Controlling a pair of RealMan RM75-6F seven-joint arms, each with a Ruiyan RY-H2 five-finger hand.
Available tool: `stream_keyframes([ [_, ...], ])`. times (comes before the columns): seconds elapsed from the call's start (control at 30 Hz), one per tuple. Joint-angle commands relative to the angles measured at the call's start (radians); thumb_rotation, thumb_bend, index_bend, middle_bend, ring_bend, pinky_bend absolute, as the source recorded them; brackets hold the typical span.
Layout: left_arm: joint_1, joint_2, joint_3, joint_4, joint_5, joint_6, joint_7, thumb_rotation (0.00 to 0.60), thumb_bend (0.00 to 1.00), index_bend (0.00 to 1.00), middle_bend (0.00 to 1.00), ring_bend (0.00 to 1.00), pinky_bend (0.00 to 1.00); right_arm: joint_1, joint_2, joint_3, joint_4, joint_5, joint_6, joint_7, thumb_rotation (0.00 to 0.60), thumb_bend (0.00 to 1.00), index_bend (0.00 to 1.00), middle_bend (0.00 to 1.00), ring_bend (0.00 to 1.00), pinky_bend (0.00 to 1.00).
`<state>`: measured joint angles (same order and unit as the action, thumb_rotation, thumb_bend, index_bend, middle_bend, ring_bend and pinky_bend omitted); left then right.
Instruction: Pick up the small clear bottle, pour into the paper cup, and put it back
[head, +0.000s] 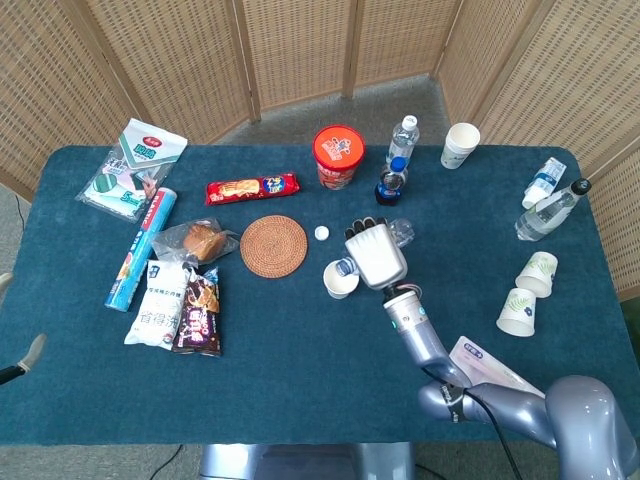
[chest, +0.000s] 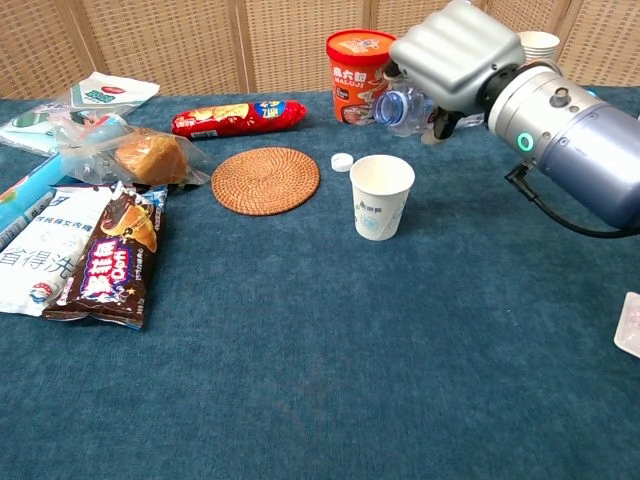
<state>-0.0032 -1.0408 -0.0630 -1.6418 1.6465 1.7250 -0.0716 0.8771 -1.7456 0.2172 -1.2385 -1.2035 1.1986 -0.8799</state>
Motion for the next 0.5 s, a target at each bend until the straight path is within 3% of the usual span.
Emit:
stream_keyframes([
  [0.03,-0.001,-0.001,0.000,0.002,0.001,-0.001,-0.002,0.371,0.38,0.08,0.08,0.00,0.04,0.007,-0.011,-0.001,0.012,-0.006,-0.006,-0.011,0.600,0.24,0.60,0.61,0.63,0.66],
  [0.5,0.001,-0.005,0.002,0.010,-0.005,-0.001,-0.007,0.371,0.38,0.08,0.08,0.00,0.04,0.030,-0.065,0.021,0.109,-0.004,-0.025,-0.037,0.600,0.23,0.60,0.61,0.63,0.66],
])
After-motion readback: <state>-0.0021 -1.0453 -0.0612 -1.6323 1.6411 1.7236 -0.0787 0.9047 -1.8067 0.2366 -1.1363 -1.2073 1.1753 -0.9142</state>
